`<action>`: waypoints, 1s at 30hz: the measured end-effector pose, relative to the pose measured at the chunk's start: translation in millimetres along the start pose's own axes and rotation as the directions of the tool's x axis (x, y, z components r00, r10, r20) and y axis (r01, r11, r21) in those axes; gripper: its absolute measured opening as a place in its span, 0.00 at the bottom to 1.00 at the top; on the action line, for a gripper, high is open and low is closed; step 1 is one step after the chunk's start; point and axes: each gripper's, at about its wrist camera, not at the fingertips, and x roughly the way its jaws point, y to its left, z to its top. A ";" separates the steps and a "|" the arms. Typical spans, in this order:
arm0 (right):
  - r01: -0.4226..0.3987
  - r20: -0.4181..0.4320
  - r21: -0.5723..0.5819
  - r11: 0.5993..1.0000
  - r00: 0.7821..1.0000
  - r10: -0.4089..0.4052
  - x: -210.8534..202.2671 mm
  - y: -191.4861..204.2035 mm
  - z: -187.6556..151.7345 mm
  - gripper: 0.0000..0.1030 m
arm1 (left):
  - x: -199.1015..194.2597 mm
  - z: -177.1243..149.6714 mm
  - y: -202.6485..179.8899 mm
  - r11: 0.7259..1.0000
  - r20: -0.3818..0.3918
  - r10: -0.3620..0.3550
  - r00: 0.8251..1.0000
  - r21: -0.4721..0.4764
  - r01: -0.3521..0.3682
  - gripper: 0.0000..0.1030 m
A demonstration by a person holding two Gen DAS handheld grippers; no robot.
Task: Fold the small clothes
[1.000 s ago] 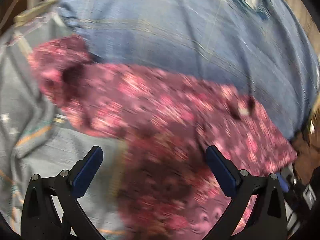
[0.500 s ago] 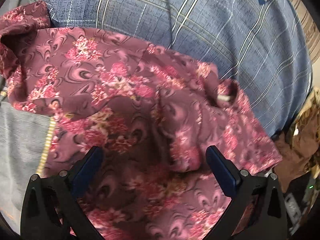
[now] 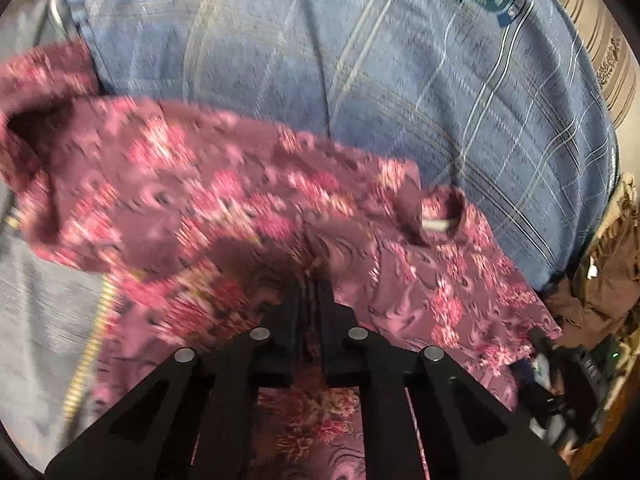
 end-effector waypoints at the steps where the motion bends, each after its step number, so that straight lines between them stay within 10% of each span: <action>1: -0.042 0.019 -0.001 0.999 0.999 0.042 -3.4 2.4 2.6 0.32 | -7.7 1.8 0.2 0.998 0.038 0.058 0.998 0.016 -0.059 0.02; 2: -0.073 0.044 -0.019 0.997 0.996 0.074 -9.1 7.4 4.2 0.08 | -13.6 3.3 0.3 0.990 0.076 0.137 0.988 0.035 -0.140 0.02; 4: -0.055 0.047 -0.063 0.997 0.997 0.058 -11.6 14.0 4.2 0.09 | -12.2 5.2 5.6 0.979 0.082 0.197 0.977 0.040 -0.201 0.02; 8: -0.035 -0.017 -0.027 0.999 0.999 0.034 -1.9 -2.7 0.8 0.13 | 0.9 6.7 27.8 0.997 -0.043 0.056 0.998 -0.058 -0.058 0.03; 10: -0.099 0.005 0.031 0.995 0.995 0.099 -6.1 -7.9 -0.4 0.29 | 1.2 6.1 27.8 0.997 -0.062 0.017 0.998 -0.071 -0.021 0.09; 12: -0.098 0.049 0.062 0.993 0.994 0.095 -10.6 -8.6 2.8 0.74 | -1.2 4.9 25.7 0.997 -0.077 -0.008 0.997 -0.072 0.002 0.30; 14: -0.044 0.096 0.084 0.995 0.995 0.036 -13.4 -12.6 10.2 0.73 | -4.8 2.1 20.9 0.998 -0.060 -0.002 0.998 -0.063 -0.002 0.45; 16: -0.039 0.130 0.150 0.988 0.991 0.019 -16.5 -23.5 18.1 0.63 | -7.0 1.9 13.1 0.999 -0.036 0.020 0.999 -0.030 -0.021 0.45; 18: -0.006 0.148 0.123 0.992 0.989 -0.013 -19.9 -27.3 23.3 0.10 | -6.4 2.6 7.8 0.999 -0.024 0.054 0.998 -0.001 -0.054 0.45; 22: 0.188 0.107 -0.005 0.982 0.977 -0.187 -9.5 -33.3 23.8 0.05 | -4.6 4.3 9.4 0.998 -0.036 0.067 0.997 -0.005 -0.068 0.45; 28: 0.139 0.108 -0.102 0.985 0.986 -0.128 -43.3 8.1 -6.3 0.26 | -19.6 7.0 31.3 0.996 -0.029 0.075 0.997 -0.045 -0.077 0.52; 30: 0.079 0.072 -0.154 0.985 0.995 -0.068 -44.3 23.8 -23.0 0.53 | -23.4 7.1 38.1 0.995 -0.031 0.064 0.997 -0.070 -0.066 0.55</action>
